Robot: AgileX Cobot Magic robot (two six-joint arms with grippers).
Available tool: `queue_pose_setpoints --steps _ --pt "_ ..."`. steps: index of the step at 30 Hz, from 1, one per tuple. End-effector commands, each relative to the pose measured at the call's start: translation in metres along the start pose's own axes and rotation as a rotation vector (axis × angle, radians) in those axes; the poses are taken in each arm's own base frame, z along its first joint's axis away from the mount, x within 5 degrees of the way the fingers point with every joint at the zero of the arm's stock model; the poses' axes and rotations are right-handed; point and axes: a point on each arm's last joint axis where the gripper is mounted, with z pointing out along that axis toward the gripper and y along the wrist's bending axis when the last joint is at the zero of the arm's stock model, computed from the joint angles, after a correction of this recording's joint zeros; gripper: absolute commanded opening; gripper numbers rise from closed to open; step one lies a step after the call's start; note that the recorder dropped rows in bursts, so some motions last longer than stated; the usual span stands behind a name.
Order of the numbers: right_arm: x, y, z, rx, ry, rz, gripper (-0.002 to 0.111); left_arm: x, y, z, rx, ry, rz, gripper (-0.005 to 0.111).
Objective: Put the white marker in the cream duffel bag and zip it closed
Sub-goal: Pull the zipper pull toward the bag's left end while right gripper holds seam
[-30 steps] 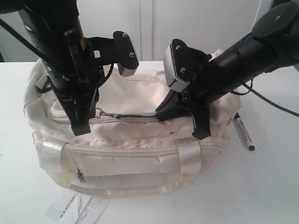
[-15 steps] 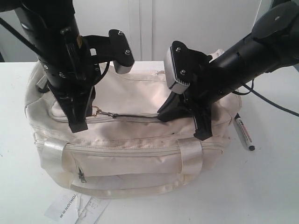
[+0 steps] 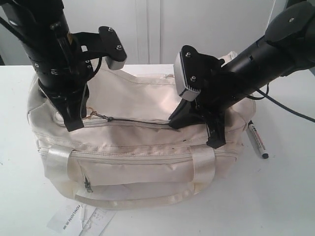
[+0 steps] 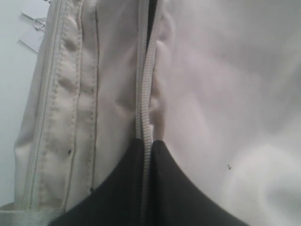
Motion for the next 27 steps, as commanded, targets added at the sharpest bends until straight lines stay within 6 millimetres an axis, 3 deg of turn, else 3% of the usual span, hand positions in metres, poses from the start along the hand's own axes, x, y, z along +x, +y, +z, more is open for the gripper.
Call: queue_pose_setpoints --steps 1,6,16,27 --pt "0.004 0.0 -0.002 0.01 0.032 -0.014 0.0 0.016 -0.004 -0.015 0.002 0.064 -0.009 0.0" --pt "0.004 0.0 -0.002 0.01 0.033 -0.015 0.0 0.026 -0.006 -0.035 -0.038 0.02 -0.013 0.0" --pt "0.004 0.0 -0.002 0.008 0.035 0.003 0.0 0.037 -0.009 -0.012 -0.046 0.136 0.01 0.0" --pt "0.004 0.0 -0.002 0.008 0.035 0.005 0.0 0.052 -0.006 -0.03 -0.09 0.1 -0.028 0.0"
